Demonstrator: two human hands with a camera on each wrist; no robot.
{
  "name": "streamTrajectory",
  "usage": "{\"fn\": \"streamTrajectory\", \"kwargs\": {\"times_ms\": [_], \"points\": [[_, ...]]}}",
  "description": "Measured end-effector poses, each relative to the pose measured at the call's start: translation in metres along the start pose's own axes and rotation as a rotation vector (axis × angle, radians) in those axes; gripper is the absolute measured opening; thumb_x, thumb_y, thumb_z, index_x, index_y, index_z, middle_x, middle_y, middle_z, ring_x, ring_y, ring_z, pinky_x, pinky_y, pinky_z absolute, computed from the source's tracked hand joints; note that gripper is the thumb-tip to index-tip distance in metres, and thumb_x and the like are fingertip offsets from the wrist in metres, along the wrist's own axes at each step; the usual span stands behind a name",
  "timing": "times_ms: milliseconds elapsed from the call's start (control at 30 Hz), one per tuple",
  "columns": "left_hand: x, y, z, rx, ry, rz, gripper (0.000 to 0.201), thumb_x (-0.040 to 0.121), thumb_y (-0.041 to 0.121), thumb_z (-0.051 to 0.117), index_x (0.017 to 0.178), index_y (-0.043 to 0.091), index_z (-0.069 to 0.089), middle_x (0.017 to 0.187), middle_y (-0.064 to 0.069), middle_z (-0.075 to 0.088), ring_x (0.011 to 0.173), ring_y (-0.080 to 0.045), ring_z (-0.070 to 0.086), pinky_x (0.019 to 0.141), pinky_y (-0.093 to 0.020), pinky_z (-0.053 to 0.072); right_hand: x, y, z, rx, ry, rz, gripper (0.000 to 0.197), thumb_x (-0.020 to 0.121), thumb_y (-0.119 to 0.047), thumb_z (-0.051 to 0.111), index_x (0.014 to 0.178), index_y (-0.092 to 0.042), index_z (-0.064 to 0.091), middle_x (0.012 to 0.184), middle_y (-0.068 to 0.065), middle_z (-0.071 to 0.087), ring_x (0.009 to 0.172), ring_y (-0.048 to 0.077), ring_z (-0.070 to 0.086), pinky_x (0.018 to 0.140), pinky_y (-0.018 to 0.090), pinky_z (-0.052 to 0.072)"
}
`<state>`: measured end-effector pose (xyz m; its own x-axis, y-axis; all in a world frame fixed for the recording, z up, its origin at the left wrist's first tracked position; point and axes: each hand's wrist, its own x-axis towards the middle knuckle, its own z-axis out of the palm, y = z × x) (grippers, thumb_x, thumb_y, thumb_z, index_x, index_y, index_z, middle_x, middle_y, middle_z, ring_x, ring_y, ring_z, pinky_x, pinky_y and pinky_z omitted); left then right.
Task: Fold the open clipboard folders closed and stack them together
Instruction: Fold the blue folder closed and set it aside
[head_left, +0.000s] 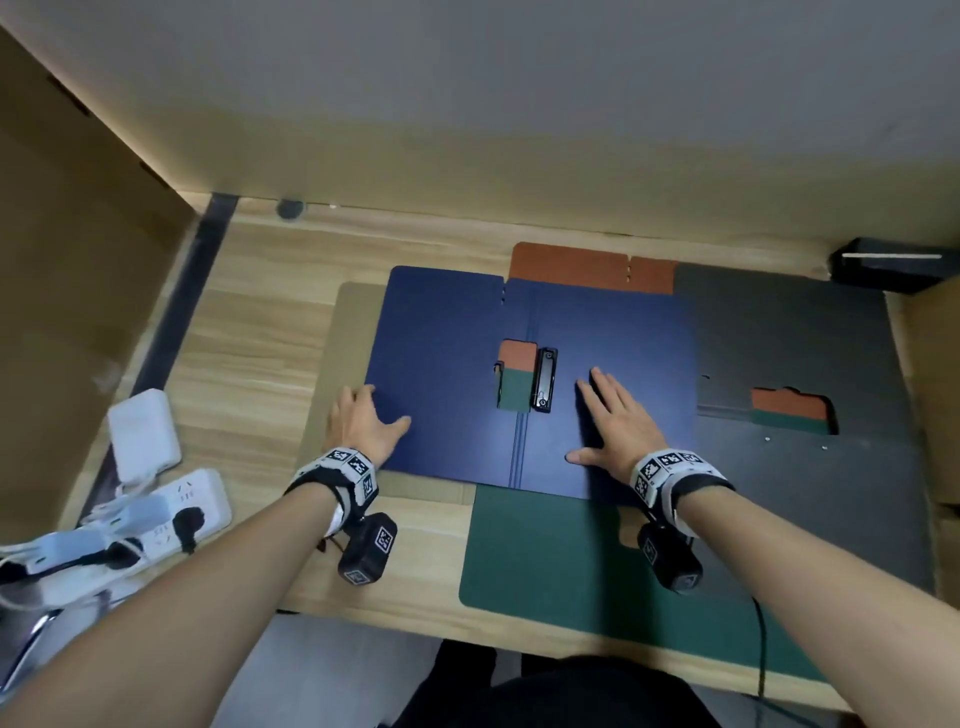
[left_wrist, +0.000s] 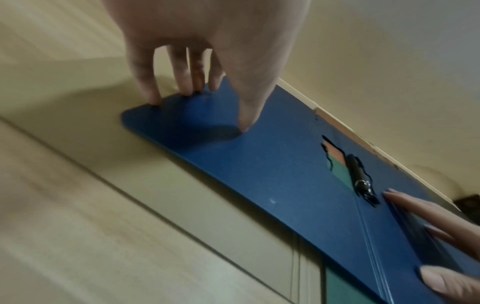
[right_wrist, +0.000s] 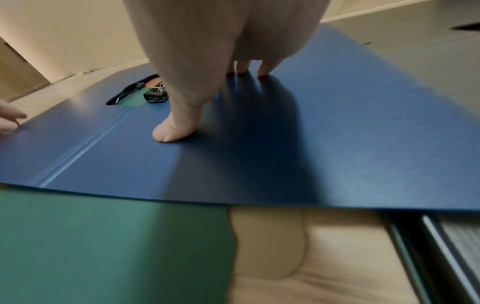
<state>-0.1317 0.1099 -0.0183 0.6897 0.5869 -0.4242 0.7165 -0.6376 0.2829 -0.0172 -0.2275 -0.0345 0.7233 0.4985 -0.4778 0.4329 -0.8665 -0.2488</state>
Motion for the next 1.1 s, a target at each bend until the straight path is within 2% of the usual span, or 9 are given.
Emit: {"fn": "streamTrajectory", "kwargs": {"times_ms": [100, 200, 300, 400, 567, 667, 800, 933, 1100], "points": [[-0.002, 0.000, -0.001, -0.006, 0.036, -0.102, 0.093, 0.069, 0.055, 0.077, 0.139, 0.008, 0.040, 0.136, -0.014, 0.044, 0.128, -0.035, 0.042, 0.108, -0.045, 0.037, 0.000, -0.001, -0.003, 0.004, 0.002, 0.008, 0.116, 0.073, -0.058, 0.073, 0.156, -0.022, 0.000, 0.164, 0.000, -0.011, 0.152, 0.020, -0.006, 0.122, 0.043, 0.016], [-0.001, 0.005, -0.003, -0.114, 0.006, -0.201, 0.089, 0.064, 0.051, 0.081, 0.130, 0.004, 0.046, 0.130, -0.017, 0.050, 0.122, -0.037, 0.048, 0.103, -0.047, 0.042, -0.002, -0.007, -0.008, -0.023, -0.011, 0.030, 0.116, 0.074, -0.056, 0.073, 0.156, -0.022, -0.002, 0.164, 0.000, -0.012, 0.152, 0.020, -0.006, 0.123, 0.041, 0.014], [0.002, 0.004, -0.015, -0.280, 0.019, -0.247, 0.063, 0.062, 0.041, 0.080, 0.111, 0.008, 0.059, 0.111, -0.011, 0.066, 0.099, -0.035, 0.063, 0.085, -0.044, 0.054, -0.001, -0.015, -0.015, -0.040, -0.056, 0.067, 0.115, 0.076, -0.052, 0.074, 0.156, -0.020, -0.003, 0.164, 0.001, -0.014, 0.152, 0.021, -0.007, 0.122, 0.042, 0.016], [-0.003, 0.007, -0.043, -0.390, 0.042, -0.199, 0.027, 0.074, 0.025, 0.077, 0.093, 0.013, 0.060, 0.092, -0.003, 0.064, 0.085, -0.027, 0.062, 0.074, -0.029, 0.046, -0.003, -0.024, -0.029, -0.002, -0.080, 0.082, 0.106, 0.081, -0.042, 0.074, 0.156, -0.016, 0.004, 0.165, 0.005, -0.009, 0.152, 0.024, -0.002, 0.121, 0.043, 0.019], [-0.014, 0.025, -0.093, -0.506, 0.007, 0.047, 0.017, 0.074, 0.023, 0.076, 0.079, 0.017, 0.061, 0.078, 0.001, 0.065, 0.080, -0.024, 0.063, 0.077, -0.034, 0.051, -0.027, -0.029, -0.059, 0.100, 0.051, 0.091, 0.079, 0.089, -0.038, 0.065, 0.152, -0.013, 0.024, 0.164, 0.005, 0.012, 0.148, 0.025, 0.020, 0.117, 0.036, 0.026], [-0.030, 0.052, -0.109, -0.559, -0.101, 0.318, 0.018, 0.071, 0.019, 0.069, 0.064, 0.019, 0.053, 0.062, 0.002, 0.055, 0.063, -0.017, 0.052, 0.067, -0.031, 0.043, -0.048, -0.026, -0.077, 0.133, 0.132, 0.111, 0.063, 0.093, -0.041, 0.056, 0.147, -0.016, 0.036, 0.162, 0.003, 0.021, 0.145, 0.025, 0.028, 0.114, 0.038, 0.031], [-0.059, 0.098, -0.116, -0.469, -0.284, 0.601, 0.019, 0.070, 0.029, 0.063, 0.065, 0.020, 0.048, 0.066, -0.003, 0.057, 0.064, -0.018, 0.053, 0.067, -0.034, 0.044, -0.075, -0.017, -0.097, 0.245, 0.258, 0.149, 0.049, 0.096, -0.038, 0.052, 0.138, -0.014, 0.047, 0.150, 0.006, 0.040, 0.138, 0.025, 0.040, 0.111, 0.036, 0.034], [-0.090, 0.149, -0.104, -0.364, -0.302, 0.770, 0.029, 0.079, 0.041, 0.064, 0.069, 0.018, 0.050, 0.067, 0.000, 0.058, 0.061, -0.015, 0.047, 0.064, -0.032, 0.043, -0.099, -0.010, -0.110, 0.389, 0.339, 0.180, 0.040, 0.097, -0.033, 0.053, 0.131, -0.013, 0.055, 0.135, 0.004, 0.054, 0.127, 0.022, 0.052, 0.106, 0.036, 0.039], [-0.115, 0.198, -0.067, -0.259, -0.274, 0.826, 0.037, 0.078, 0.058, 0.058, 0.073, 0.022, 0.052, 0.067, 0.002, 0.060, 0.063, -0.022, 0.056, 0.063, -0.039, 0.048, -0.116, 0.011, -0.112, 0.447, 0.419, 0.211, 0.035, 0.097, -0.031, 0.052, 0.125, -0.013, 0.059, 0.129, 0.004, 0.057, 0.121, 0.020, 0.054, 0.103, 0.032, 0.040]]}}
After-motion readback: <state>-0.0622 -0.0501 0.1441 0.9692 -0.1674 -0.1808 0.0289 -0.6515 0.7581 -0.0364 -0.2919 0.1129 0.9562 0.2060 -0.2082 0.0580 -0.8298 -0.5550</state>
